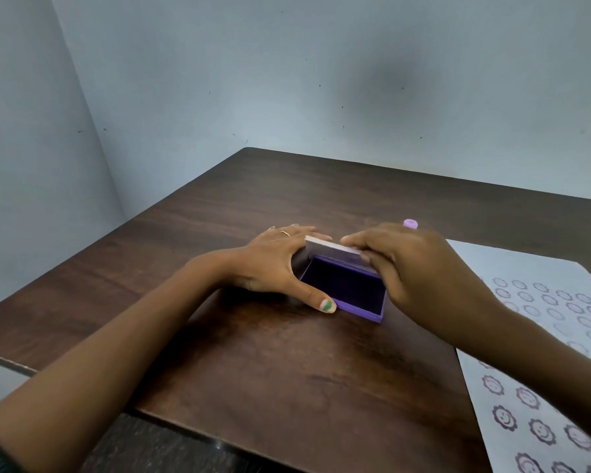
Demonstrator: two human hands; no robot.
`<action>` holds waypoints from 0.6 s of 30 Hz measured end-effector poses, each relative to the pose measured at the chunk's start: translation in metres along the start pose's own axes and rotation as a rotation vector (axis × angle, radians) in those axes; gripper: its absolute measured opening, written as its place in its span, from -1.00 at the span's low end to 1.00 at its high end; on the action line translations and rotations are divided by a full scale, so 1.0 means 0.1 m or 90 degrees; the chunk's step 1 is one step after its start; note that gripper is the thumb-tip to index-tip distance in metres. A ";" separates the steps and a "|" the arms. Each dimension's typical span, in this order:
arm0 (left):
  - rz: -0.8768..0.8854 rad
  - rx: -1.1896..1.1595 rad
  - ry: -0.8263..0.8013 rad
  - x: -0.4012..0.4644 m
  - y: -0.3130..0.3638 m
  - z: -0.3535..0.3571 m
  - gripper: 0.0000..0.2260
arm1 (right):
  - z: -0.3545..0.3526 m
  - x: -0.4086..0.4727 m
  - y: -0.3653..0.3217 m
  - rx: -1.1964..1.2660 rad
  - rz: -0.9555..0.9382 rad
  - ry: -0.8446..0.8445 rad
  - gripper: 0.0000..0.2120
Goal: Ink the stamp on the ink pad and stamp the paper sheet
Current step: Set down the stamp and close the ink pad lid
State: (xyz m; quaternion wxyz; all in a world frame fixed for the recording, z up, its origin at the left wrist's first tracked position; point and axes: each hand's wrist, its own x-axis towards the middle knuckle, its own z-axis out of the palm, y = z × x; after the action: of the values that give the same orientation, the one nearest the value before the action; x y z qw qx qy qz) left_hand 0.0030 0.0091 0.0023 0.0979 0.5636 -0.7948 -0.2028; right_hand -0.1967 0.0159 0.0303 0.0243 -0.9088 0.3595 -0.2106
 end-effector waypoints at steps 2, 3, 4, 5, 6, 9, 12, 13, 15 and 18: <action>-0.009 -0.002 0.000 -0.01 0.00 0.01 -0.07 | 0.05 -0.09 -0.02 -0.015 -0.025 0.008 -0.64; -0.009 -0.010 0.002 -0.02 0.01 0.01 -0.10 | 0.07 -0.13 -0.03 -0.023 -0.037 0.014 -0.63; -0.007 -0.014 0.004 -0.02 0.01 0.01 -0.14 | 0.09 -0.17 -0.03 -0.038 -0.052 0.025 -0.63; -0.002 -0.015 0.006 -0.03 0.02 0.01 -0.16 | 0.11 -0.20 -0.02 -0.059 -0.070 0.039 -0.62; 0.005 -0.015 0.009 -0.03 0.03 0.01 -0.16 | 0.11 -0.23 -0.02 -0.082 -0.087 0.055 -0.61; 0.024 -0.020 0.018 -0.05 0.07 -0.01 -0.21 | 0.11 -0.29 -0.05 -0.135 -0.117 0.073 -0.67; 0.026 -0.037 0.021 -0.06 0.09 -0.02 -0.29 | 0.13 -0.34 -0.06 -0.153 -0.127 0.060 -0.70; 0.027 -0.040 0.020 -0.07 0.09 -0.02 -0.31 | 0.14 -0.36 -0.07 -0.151 -0.129 0.052 -0.70; 0.027 -0.042 0.019 -0.06 0.08 -0.02 -0.35 | 0.14 -0.37 -0.08 -0.132 -0.119 0.046 -0.74; 0.016 -0.050 0.028 -0.07 0.09 -0.03 -0.41 | 0.13 -0.36 -0.05 -0.065 -0.062 0.062 -0.77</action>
State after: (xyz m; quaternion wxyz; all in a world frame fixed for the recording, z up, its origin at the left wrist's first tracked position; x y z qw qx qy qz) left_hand -0.0009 0.0175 0.0090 0.1399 0.5537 -0.7909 -0.2199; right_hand -0.2117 0.0423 0.0063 -0.0501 -0.9139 0.3257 -0.2371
